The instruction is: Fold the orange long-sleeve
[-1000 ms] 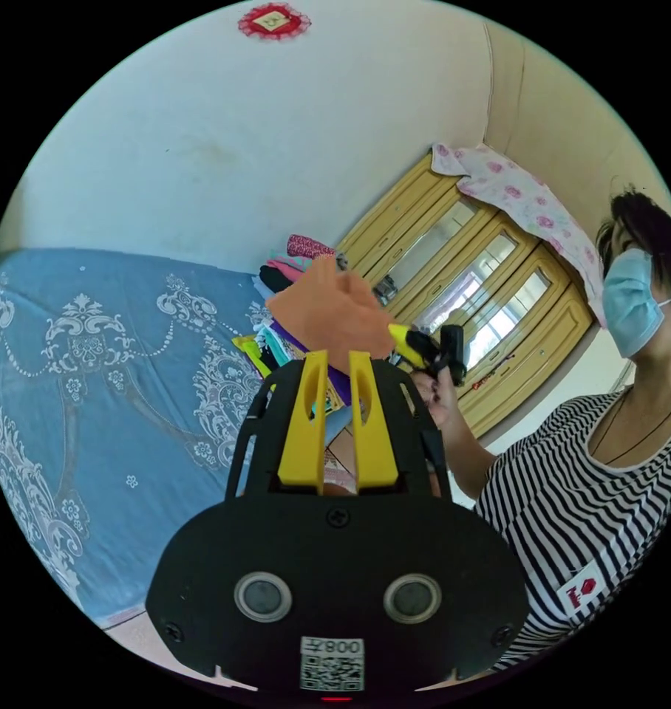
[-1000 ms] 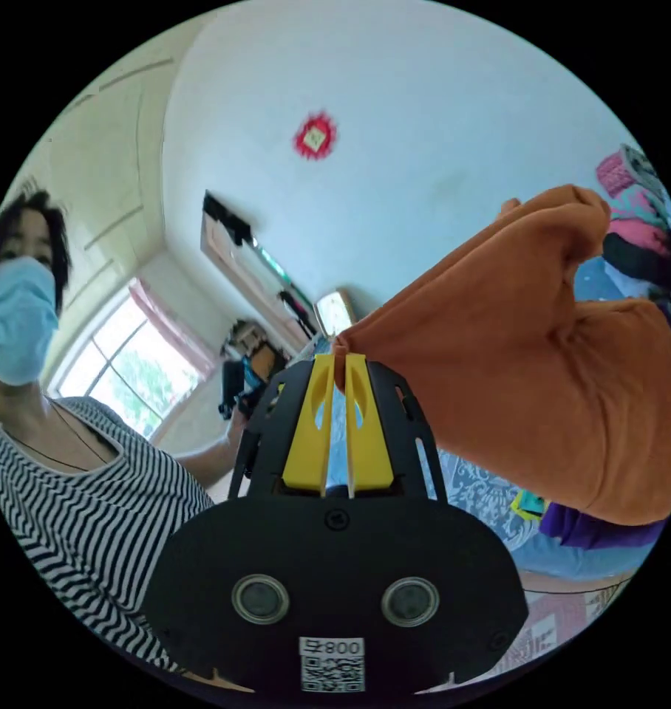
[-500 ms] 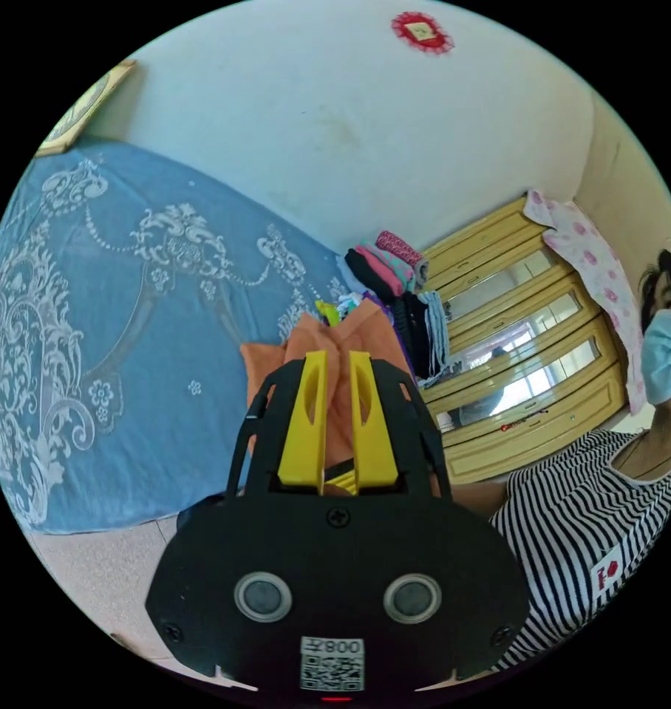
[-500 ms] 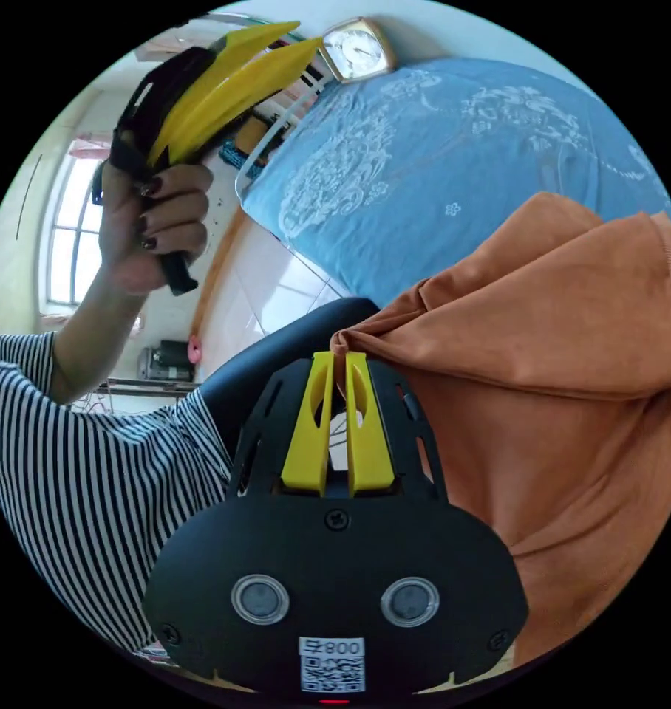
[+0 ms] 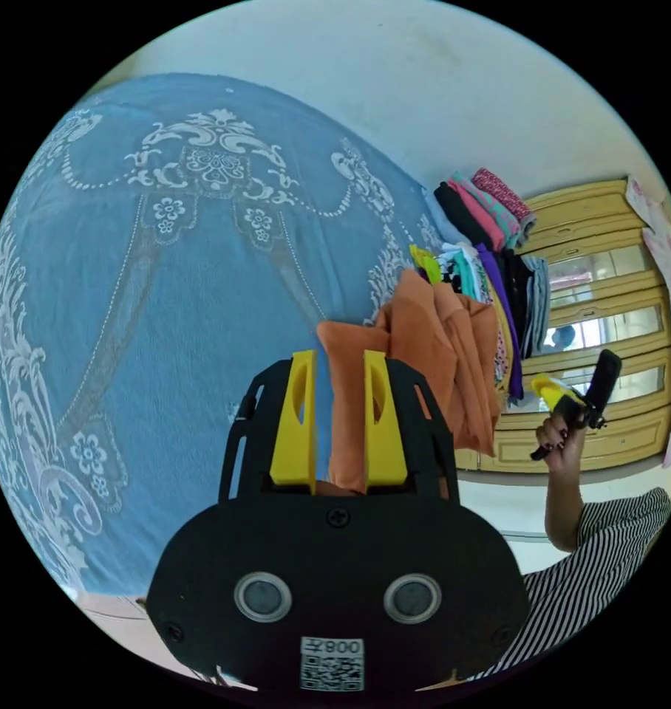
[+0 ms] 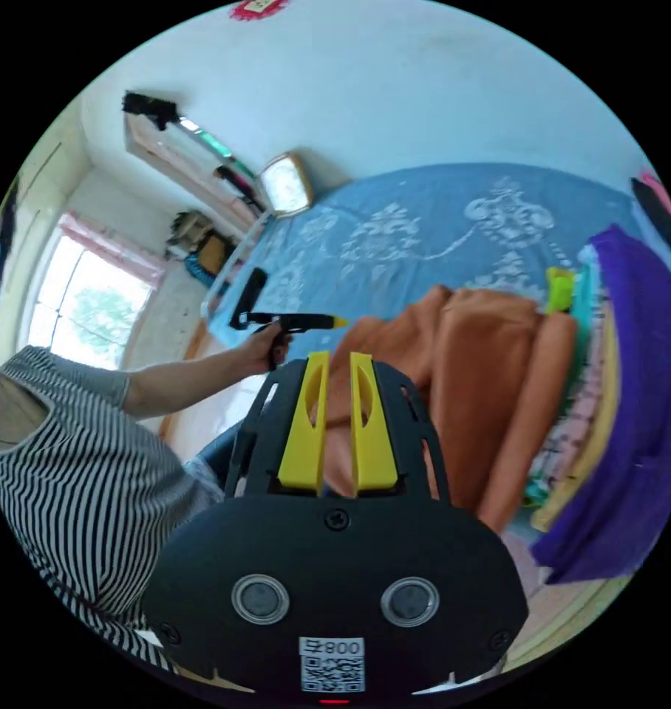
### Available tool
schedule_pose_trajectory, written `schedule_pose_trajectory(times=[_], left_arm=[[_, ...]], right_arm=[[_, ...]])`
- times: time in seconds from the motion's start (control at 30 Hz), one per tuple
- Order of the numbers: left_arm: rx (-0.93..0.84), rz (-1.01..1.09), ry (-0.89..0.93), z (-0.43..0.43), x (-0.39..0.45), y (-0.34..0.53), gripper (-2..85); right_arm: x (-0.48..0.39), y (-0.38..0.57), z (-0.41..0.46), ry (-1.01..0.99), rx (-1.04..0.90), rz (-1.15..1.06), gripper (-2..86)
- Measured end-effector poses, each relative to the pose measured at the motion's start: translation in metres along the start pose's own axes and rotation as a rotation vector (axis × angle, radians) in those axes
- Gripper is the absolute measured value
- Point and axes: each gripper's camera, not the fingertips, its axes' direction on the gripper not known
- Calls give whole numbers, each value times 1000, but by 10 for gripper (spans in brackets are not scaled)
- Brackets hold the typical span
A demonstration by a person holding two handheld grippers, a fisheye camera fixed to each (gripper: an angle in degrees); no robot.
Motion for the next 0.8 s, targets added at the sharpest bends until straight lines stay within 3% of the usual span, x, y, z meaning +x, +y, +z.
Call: schedule_pose_trajectory(times=[0.17, 0.37, 0.57, 0.8], left_arm=[[-83, 5, 56, 36, -3, -13, 73], [-6, 44, 198, 29, -5, 2, 34], [-25, 279, 342, 19, 24, 52, 24], [-6, 321, 387, 4, 24, 96, 22]], right_arm=[[8, -30, -35, 398, 31, 112, 83], [-3, -55, -39, 691, -45, 145, 90], [5, -66, -56, 664, -82, 209, 84], [12, -64, -106, 470, -82, 259, 41]])
